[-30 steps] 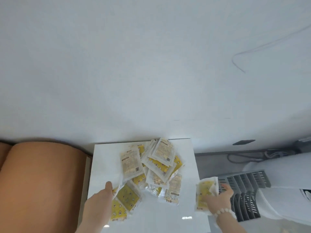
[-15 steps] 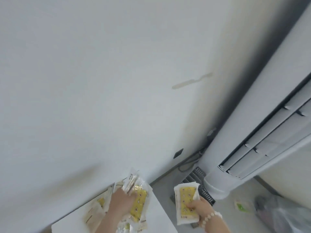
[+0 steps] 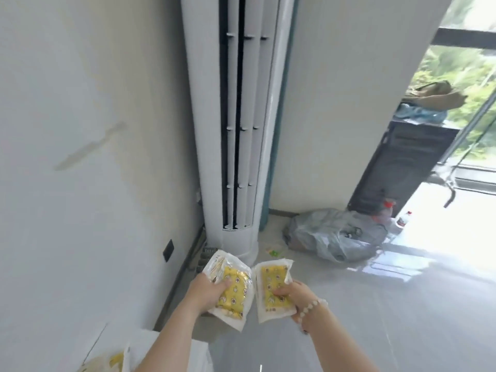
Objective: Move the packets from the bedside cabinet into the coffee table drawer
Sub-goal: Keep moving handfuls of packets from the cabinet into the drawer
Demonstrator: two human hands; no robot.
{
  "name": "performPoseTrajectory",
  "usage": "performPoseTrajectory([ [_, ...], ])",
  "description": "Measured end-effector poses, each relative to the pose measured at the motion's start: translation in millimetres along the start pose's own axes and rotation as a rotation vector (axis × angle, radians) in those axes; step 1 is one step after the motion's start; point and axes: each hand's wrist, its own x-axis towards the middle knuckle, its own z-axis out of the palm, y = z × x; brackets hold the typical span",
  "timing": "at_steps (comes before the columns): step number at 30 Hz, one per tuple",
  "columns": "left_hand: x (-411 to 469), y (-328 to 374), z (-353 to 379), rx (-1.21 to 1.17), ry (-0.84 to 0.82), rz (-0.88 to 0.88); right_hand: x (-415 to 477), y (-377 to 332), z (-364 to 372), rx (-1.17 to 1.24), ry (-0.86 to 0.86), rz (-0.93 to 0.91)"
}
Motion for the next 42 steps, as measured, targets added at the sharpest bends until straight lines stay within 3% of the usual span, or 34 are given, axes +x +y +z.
performPoseTrajectory([
  [12, -56, 104, 228, 0.064, -0.398, 0.248, -94, 54, -236, 0.493, 0.291, -0.137],
  [18, -128, 133, 350, 0.091, -0.537, 0.303, -169, 94, -347, 0.649, 0.374, -0.247],
  [25, -206, 154, 489, 0.281, -0.641, 0.329, -252, 153, -459, 0.843, 0.579, -0.343],
  [36, -330, 133, 638, 0.491, -0.961, 0.467, -373, 263, -540, 0.996, 0.885, -0.336],
  [39, -363, 123, 673, 0.538, -1.031, 0.490, -400, 294, -556, 0.872, 0.989, -0.218],
  [42, -395, 111, 705, 0.569, -1.124, 0.485, -420, 333, -564, 0.950, 1.055, -0.190],
])
